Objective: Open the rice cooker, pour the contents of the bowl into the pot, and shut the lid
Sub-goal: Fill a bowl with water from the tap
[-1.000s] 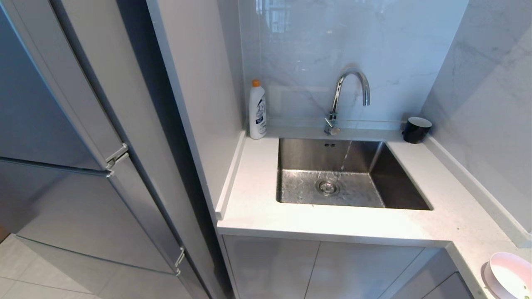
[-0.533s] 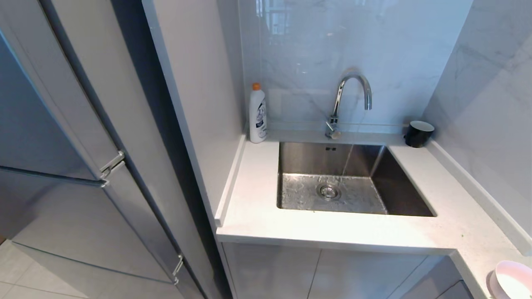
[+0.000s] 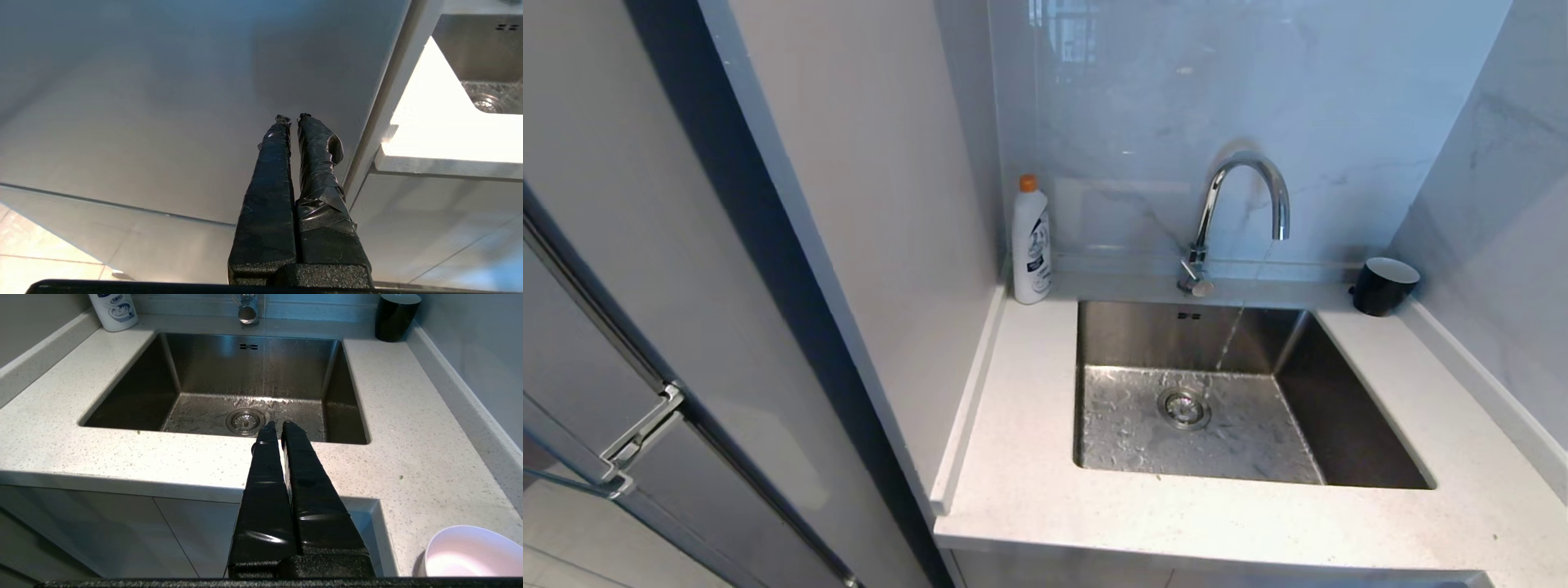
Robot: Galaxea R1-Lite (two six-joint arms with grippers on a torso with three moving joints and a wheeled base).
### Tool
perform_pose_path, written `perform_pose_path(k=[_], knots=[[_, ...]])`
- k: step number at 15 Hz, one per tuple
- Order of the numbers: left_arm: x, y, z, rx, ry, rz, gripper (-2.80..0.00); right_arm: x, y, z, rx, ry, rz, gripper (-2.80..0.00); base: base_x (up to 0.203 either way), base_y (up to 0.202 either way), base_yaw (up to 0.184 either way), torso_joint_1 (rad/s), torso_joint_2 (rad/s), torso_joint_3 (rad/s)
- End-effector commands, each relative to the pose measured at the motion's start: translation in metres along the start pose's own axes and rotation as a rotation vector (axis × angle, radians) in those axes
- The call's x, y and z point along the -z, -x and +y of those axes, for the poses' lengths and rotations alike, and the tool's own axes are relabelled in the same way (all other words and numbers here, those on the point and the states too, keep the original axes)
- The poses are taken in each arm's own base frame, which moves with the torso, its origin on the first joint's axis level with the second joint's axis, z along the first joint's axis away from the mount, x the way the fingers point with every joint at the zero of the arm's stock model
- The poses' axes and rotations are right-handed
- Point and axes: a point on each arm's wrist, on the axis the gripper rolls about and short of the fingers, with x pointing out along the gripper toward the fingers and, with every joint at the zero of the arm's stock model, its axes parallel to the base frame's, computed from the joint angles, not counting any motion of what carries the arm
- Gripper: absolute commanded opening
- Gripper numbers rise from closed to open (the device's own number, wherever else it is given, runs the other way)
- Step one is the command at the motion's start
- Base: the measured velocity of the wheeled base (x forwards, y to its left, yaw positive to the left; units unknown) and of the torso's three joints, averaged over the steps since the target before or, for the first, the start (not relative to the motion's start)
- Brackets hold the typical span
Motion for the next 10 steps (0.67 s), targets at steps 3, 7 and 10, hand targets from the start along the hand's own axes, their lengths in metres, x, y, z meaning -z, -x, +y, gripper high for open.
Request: perform_pose_path(k=[3, 7, 10], knots=[[-0.0003, 0.0000, 0.0000, 0.000, 0.000, 0.000, -2.80, 0.0008, -0.0002, 0.0000, -0.002, -0.001, 0.003, -2.80, 0.000, 0.000, 0.000, 0.000, 0.00, 0.000], [-0.0003, 0.0000, 0.0000, -0.001, 0.003, 0.000, -2.80, 0.0008, -0.0002, 0.0000, -0.002, -0.001, 0.003, -2.80, 0.000, 0.000, 0.000, 0.000, 0.00, 0.000], [-0.0003, 0.0000, 0.0001, -0.006, 0.006, 0.000, -2.80, 0.0008, -0.0002, 0.0000, 0.000, 0.001, 0.003, -2.80, 0.000, 0.000, 0.000, 0.000, 0.00, 0.000]])
